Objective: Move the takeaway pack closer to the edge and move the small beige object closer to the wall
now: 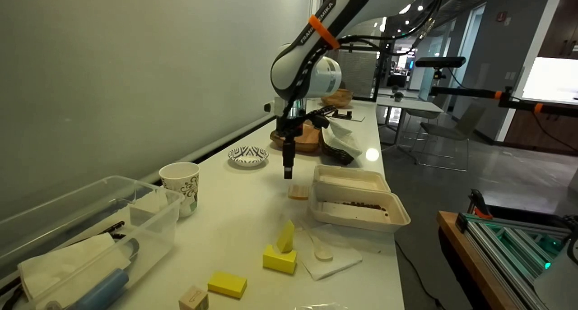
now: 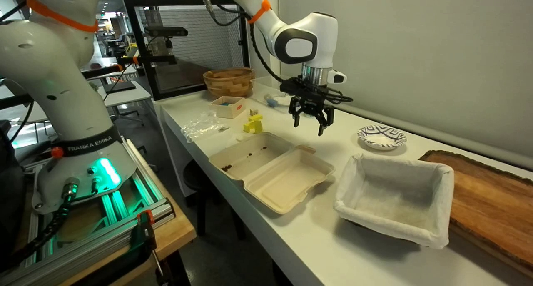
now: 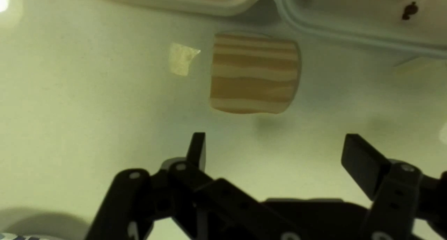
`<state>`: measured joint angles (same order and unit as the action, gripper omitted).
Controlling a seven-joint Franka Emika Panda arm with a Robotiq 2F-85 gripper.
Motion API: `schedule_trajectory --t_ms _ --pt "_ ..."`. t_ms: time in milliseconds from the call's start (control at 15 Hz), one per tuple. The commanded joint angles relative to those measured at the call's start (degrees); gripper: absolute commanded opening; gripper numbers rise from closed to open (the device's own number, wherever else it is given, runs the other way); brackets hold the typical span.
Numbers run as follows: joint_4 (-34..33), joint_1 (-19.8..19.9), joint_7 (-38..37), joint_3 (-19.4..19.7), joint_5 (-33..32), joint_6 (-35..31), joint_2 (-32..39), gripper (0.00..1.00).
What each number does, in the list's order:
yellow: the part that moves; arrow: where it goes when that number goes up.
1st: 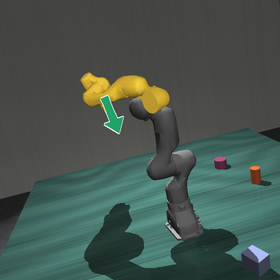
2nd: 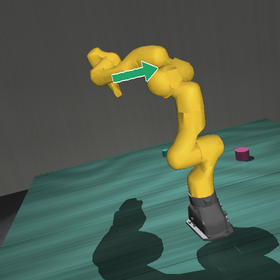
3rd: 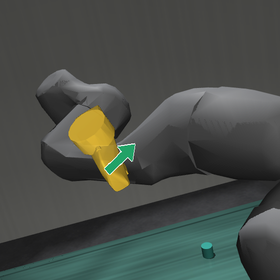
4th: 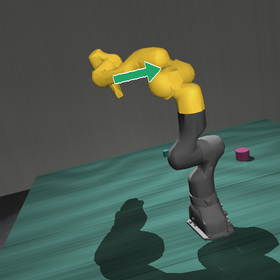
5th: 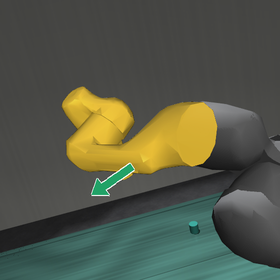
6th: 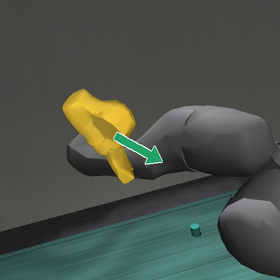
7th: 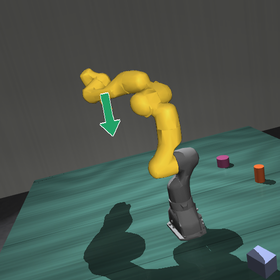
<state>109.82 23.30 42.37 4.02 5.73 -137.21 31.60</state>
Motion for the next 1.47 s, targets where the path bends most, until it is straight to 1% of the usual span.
schedule_trajectory --t_ms 0,267,467,600,733,1067,1133,1200,1267,1400 --pt "-2.73 0.64 0.19 -0.15 -0.11 3.19 2.71 1.00" --pt "-2.05 0.37 -0.65 0.20 -0.57 2.84 3.04 1.00" --pt "-0.73 -0.42 -2.78 1.23 -1.69 1.23 2.79 1.00" --pt "0.29 -0.26 -3.69 1.34 -1.43 -0.36 2.16 1.00" --pt "1.44 0.11 -4.00 0.99 -0.77 -0.60 1.31 1.00" --pt "5.18 -0.21 -6.28 0.89 -0.83 -6.75 0.31 1.00" --pt "6.39 -0.47 -6.78 1.14 -1.42 -9.25 0.12 1.00" --pt "7.37 -0.53 -7.05 1.28 -1.77 -13.33 0.16 1.00" --pt "3.67 0.66 -5.80 0.29 -1.39 -8.45 1.77 1.00" --pt "5.11 0.72 -6.11 0.17 -1.62 -11.82 1.63 1.00"
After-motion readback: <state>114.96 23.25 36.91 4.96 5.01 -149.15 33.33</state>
